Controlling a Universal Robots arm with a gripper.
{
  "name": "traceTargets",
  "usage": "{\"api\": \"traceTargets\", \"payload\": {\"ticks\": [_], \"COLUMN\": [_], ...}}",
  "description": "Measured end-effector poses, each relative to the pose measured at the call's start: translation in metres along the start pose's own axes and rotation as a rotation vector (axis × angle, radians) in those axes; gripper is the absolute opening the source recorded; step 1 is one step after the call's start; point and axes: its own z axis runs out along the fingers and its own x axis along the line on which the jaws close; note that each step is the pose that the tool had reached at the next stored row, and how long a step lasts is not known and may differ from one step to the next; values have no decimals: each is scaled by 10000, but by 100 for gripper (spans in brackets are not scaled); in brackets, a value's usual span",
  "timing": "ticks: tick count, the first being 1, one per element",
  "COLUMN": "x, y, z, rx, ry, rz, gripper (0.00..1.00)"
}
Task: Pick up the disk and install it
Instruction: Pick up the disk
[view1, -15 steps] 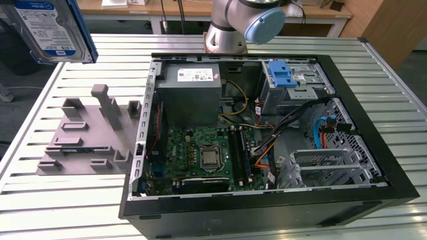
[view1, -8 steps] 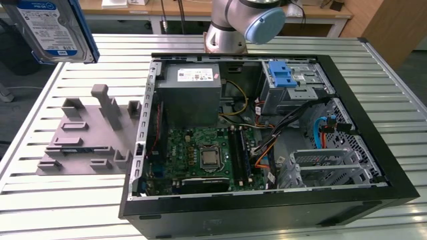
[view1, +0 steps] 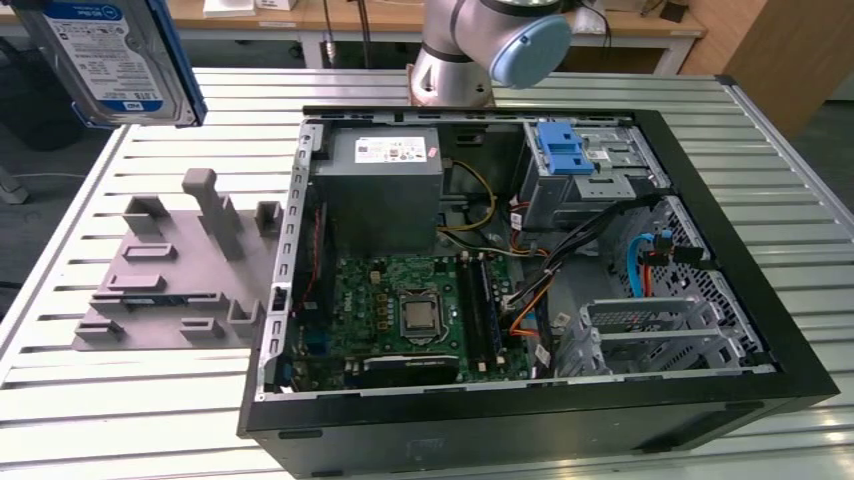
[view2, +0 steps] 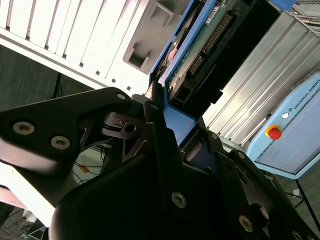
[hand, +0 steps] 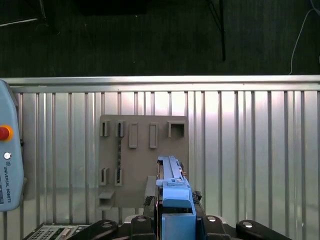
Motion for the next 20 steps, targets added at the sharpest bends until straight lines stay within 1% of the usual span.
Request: {"api": "traceTargets", "payload": {"ticks": [7, 11, 15, 20], "x": [0, 15, 79, 213], "y": [-76, -93, -96, -99], "z": [4, 6, 8, 9], "rx": [1, 0, 0, 0], "ry": [0, 0, 0, 0], "rz": [0, 1, 1, 0], "gripper": [36, 36, 36, 36]}}
